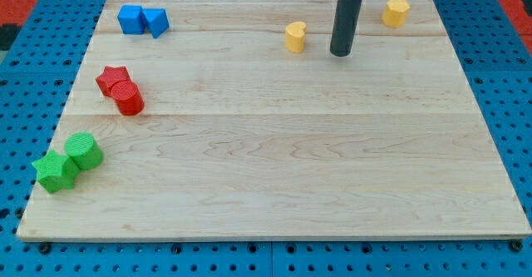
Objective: Push the yellow heart closer to the yellow hexagon
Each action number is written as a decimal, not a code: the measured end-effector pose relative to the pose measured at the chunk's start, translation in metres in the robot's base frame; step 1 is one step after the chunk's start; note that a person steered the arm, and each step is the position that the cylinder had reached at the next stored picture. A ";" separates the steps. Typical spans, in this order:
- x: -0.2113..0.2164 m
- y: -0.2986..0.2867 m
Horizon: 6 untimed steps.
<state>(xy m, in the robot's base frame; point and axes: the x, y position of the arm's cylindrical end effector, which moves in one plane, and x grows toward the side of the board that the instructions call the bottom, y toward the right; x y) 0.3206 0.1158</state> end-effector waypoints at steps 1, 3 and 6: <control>0.000 0.010; 0.034 0.005; -0.037 -0.041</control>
